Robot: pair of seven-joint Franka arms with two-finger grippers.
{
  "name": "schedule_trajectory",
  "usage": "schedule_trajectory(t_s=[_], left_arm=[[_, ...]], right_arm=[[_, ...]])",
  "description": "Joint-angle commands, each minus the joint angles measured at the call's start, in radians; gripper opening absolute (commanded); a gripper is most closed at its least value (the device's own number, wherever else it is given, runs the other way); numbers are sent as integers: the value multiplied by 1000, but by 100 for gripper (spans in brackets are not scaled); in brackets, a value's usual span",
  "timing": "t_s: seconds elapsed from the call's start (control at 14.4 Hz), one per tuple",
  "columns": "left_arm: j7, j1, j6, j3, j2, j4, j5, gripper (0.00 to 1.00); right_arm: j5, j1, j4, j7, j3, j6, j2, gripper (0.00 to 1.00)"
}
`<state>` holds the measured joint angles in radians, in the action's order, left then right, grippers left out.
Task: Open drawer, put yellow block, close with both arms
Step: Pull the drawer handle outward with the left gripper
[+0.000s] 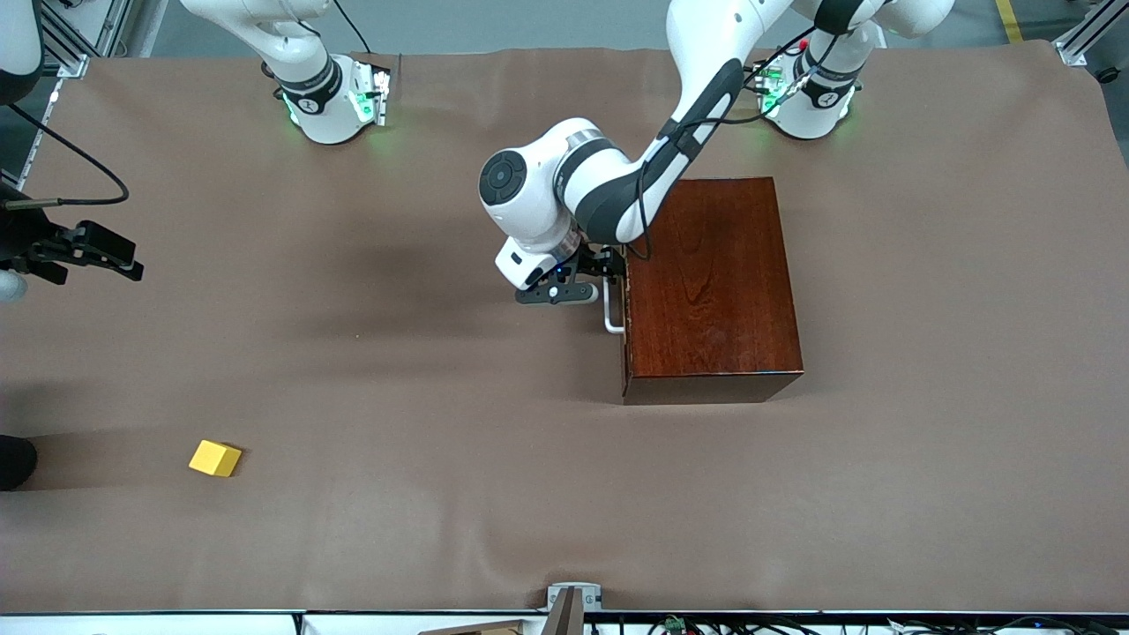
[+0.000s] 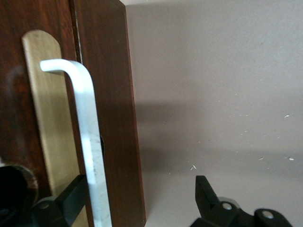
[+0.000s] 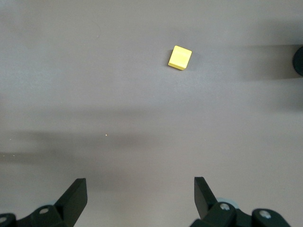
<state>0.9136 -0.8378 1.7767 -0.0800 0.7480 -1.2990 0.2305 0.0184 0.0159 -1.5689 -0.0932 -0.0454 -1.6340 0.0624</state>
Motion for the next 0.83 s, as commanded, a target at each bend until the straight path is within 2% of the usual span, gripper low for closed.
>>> schedule_trajectory(t_s=[0.0,0.42,0.76], left_arm=[[42,-21,-4,6,24,27,18,100],[154,-26,119,-1,24,33,12,100],[165,-43,222,-4,36,38,7,100]], right_arm=[[-15,2,-2,-8,2,10,-13,100],[-15,2,-2,-8,2,10,-13,100],[-15,2,-2,-8,2,10,-13,100]])
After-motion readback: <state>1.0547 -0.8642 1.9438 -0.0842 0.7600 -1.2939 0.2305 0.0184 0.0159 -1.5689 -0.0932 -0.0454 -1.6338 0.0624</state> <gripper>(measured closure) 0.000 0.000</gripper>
